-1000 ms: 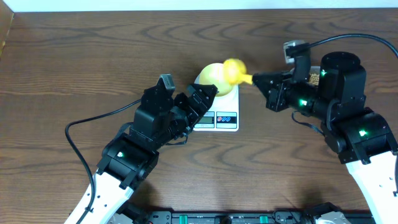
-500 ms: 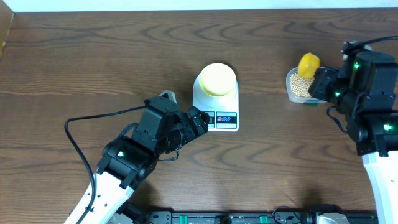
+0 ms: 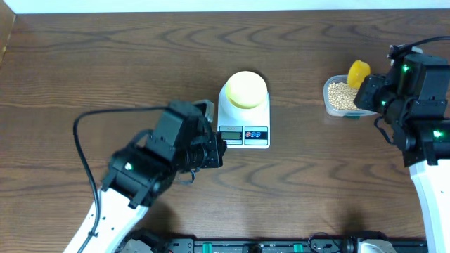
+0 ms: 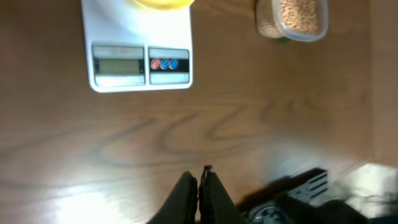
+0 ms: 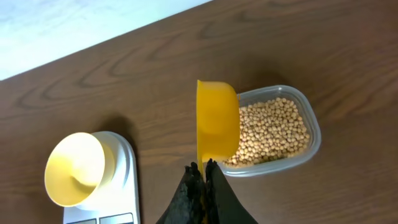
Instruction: Scoop item into bowl and weigh 50g on scale
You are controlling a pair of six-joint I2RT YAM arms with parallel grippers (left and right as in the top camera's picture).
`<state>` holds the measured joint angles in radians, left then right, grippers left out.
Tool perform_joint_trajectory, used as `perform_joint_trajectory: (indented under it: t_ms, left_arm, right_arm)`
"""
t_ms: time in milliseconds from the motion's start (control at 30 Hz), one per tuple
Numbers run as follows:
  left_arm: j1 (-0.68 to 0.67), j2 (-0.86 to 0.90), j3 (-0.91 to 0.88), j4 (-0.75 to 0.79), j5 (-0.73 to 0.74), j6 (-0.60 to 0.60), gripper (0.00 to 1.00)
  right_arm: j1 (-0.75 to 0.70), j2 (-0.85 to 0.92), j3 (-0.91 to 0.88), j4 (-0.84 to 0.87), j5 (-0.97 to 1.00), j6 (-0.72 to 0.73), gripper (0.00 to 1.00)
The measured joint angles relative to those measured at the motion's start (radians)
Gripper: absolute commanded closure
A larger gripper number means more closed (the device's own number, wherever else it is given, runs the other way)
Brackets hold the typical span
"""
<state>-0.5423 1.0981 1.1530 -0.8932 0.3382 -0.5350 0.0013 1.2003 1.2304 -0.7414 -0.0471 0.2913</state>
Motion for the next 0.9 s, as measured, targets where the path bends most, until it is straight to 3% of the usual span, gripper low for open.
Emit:
perform_joint_trajectory:
  t_ms: [100, 333, 533, 667, 767, 900]
  left_arm:
    - [0.000, 0.109, 0.144, -0.111, -0.007, 0.096, 0.93]
    - [0.000, 0.312, 0.168, -0.053, -0.053, 0.152, 0.93]
    - [-0.006, 0.352, 0.168, -0.042, -0.056, 0.256, 0.93]
    - [-0.010, 0.273, 0.108, -0.049, -0.095, 0.308, 0.93]
    - [-0.010, 0.113, -0.019, 0.028, -0.128, 0.324, 0.93]
    - [-0.010, -0.064, -0.219, 0.259, -0.143, 0.284, 0.93]
  right_arm:
    - [-0.035, 0.006, 0.000, 0.002, -0.049, -0.015, 0.99]
    - [-0.090, 0.019, 0.000, -0.035, -0.101, -0.026, 0.99]
    - [-0.092, 0.031, 0.000, -0.040, -0.122, -0.026, 0.99]
    - [-0.092, 0.031, 0.000, -0.046, -0.134, -0.026, 0.99]
    - [-0.092, 0.031, 0.000, -0.037, -0.138, -0.026, 0.99]
    - [-0.092, 0.031, 0.000, -0.005, -0.140, -0.026, 0.99]
